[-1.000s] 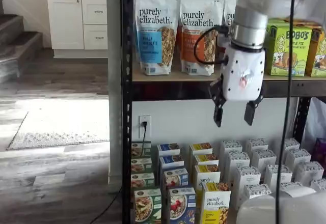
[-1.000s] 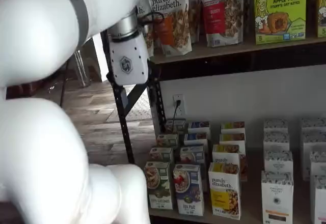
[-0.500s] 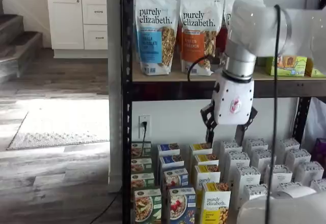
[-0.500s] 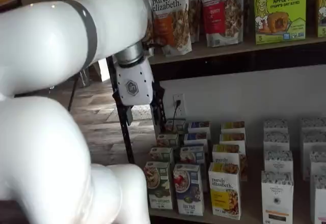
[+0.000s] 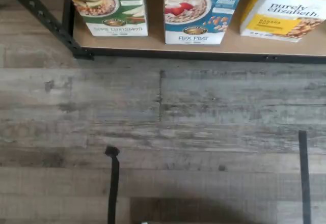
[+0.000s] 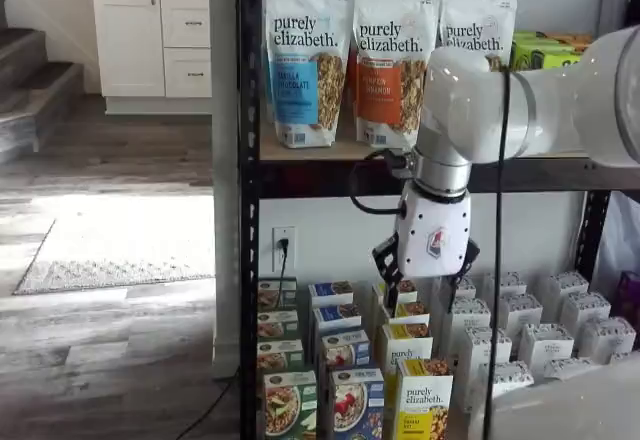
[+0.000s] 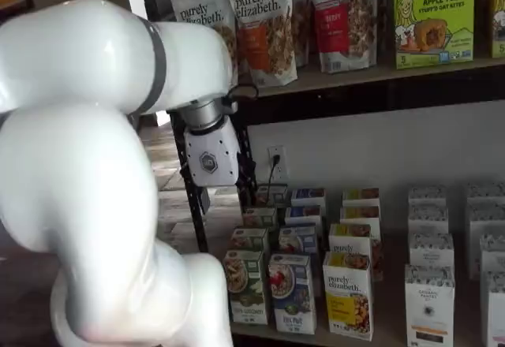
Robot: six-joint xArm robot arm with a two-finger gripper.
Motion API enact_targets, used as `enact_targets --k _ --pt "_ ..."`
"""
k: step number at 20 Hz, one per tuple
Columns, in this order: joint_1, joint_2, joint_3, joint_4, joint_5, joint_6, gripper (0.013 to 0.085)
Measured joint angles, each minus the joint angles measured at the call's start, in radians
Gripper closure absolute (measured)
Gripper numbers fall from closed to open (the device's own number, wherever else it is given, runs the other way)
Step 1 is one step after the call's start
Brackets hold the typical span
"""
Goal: Pick up the blue and white box that is on the bottom shelf, the second box from the left
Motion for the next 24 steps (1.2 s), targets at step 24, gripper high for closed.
enact_targets --k 24 --pt "-0.02 0.619 -0.089 0.071 -0.501 -0.079 0.013"
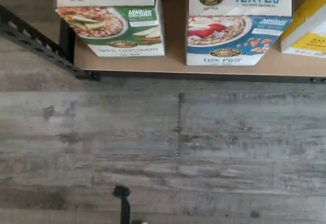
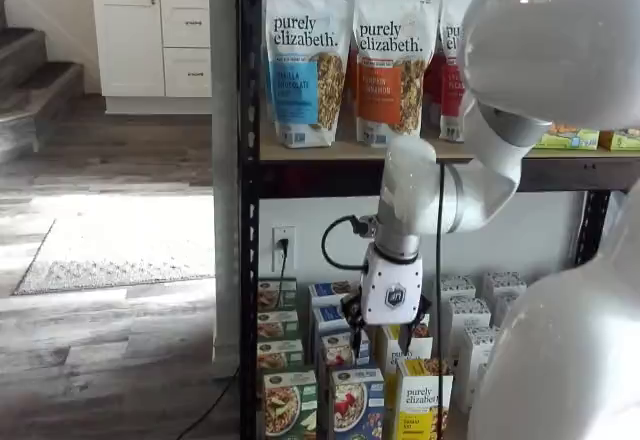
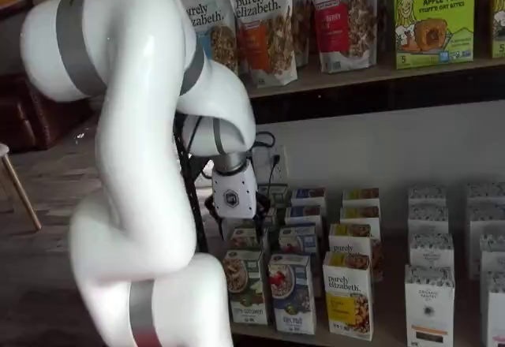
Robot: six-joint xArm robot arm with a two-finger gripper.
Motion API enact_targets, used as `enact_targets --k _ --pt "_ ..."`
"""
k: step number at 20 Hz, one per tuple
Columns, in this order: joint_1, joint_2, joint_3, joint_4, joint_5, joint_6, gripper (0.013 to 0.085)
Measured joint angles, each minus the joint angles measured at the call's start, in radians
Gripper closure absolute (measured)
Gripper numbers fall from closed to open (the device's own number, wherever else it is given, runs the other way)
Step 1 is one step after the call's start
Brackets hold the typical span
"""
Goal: Pick up the blue and white box that is on the bottom shelf, the second box from the left
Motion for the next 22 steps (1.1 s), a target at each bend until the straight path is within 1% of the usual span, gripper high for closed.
enact_targets --k 2,5,10,11,16,18,22 --pt "0.002 0.046 0.002 -0.005 -0.051 0.003 0.013" --pt "0.003 0.096 0.008 0.005 -0.12 -0.007 0.013" --pt "0.003 0.174 0.003 0.002 -0.212 -0.01 0.013" --pt "0.002 0.191 -0.002 -0.003 -0.226 -0.006 0.013" --pt "0.001 0.299 -0.049 -0.08 -0.282 0.063 0.013" --pt "-0.001 0.348 -0.077 -0.094 -0.304 0.073 0.013" --pt "-0.016 0.429 -0.132 -0.101 -0.331 0.065 0.013"
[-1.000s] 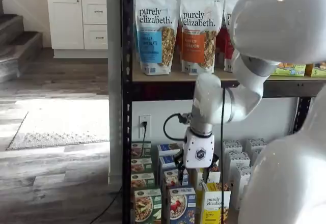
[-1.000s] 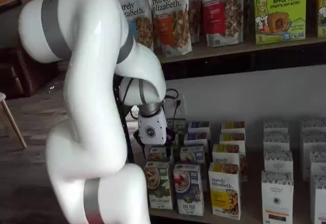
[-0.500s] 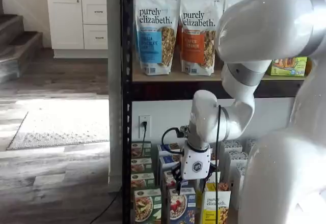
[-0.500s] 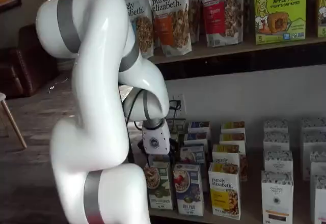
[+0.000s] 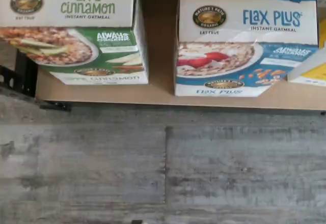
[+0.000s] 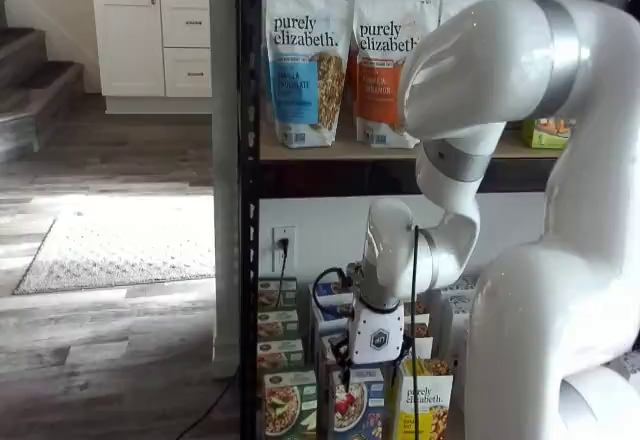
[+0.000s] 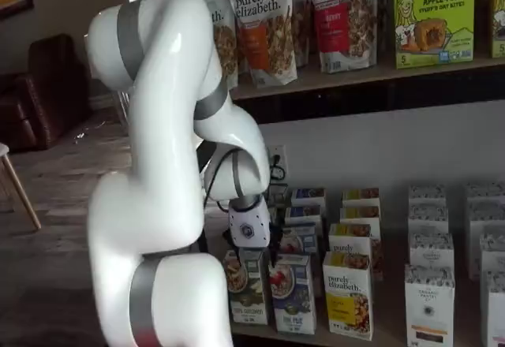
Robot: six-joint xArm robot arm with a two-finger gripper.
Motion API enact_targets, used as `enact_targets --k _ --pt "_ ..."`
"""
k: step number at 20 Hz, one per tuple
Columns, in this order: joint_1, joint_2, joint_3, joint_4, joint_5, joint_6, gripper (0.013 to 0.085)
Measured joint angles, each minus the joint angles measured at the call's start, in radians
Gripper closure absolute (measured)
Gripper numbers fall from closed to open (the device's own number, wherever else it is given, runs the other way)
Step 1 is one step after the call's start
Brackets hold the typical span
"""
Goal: Pick up the blue and white box that is on the bottom shelf, the second box from the left
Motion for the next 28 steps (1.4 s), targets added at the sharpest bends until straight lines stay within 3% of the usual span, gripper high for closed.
enact_targets --k 5,11,18,23,28 --pt "-0.017 0.072 -0.059 -0.026 -0.01 0.007 0.013" --pt "-0.03 0.167 -0.124 0.017 -0.036 -0.047 0.013" --pt "-0.06 0.268 -0.194 0.001 -0.081 -0.062 0.013" --pt "-0.072 0.328 -0.245 -0.02 -0.099 -0.054 0.013" --pt "-0.084 0.376 -0.295 -0.075 -0.114 -0.011 0.013"
